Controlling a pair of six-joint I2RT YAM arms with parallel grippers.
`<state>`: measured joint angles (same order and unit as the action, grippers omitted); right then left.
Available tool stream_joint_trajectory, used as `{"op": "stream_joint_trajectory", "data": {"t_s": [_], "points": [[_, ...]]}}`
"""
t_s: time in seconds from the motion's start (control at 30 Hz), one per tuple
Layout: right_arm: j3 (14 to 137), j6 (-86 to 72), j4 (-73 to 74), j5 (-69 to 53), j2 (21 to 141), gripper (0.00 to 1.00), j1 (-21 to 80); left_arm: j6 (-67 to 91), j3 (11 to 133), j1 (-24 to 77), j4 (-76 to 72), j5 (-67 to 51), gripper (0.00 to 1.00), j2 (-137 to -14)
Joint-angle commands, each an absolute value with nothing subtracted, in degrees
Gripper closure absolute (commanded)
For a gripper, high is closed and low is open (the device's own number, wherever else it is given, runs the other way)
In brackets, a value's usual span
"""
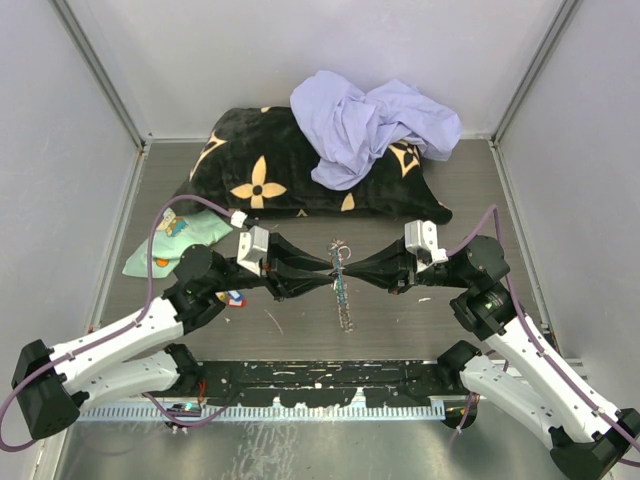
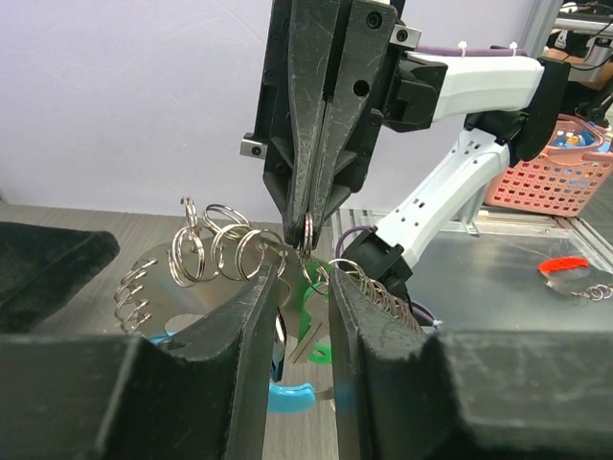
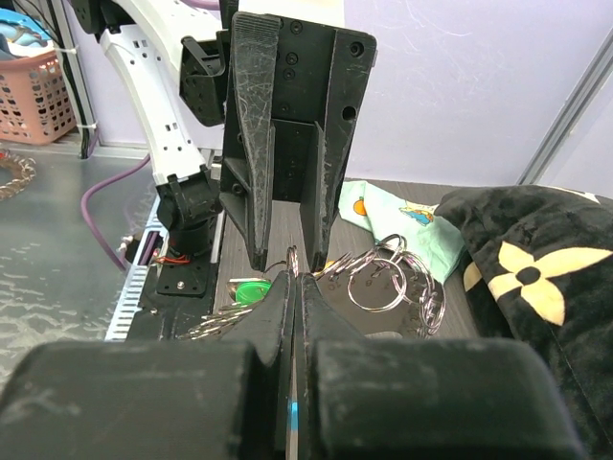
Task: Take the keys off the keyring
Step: Remove the key from the keyring.
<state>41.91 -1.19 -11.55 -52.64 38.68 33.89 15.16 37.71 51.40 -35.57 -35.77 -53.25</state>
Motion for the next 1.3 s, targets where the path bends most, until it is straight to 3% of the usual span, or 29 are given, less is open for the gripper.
{"op": "stream_joint_trajectory", "data": {"t_s": [0.0, 1.0, 1.27], "points": [[44.69, -0.79, -15.29, -52.85, 38.76, 0.99, 33.57, 13.93, 39.31, 51.66, -40.76, -34.73, 0.71, -51.0], [45.17, -0.46, -15.22, -53.94, 39.64, 0.99, 33.6, 10.81, 40.95, 54.59, -37.24, -30.05, 0.8, -53.8], [45.22, -0.25, -14.93, -54.2, 39.64, 0.99, 33.57, 8.6, 42.13, 55.12, -32.56, -28.74, 0.99, -54.03]]}}
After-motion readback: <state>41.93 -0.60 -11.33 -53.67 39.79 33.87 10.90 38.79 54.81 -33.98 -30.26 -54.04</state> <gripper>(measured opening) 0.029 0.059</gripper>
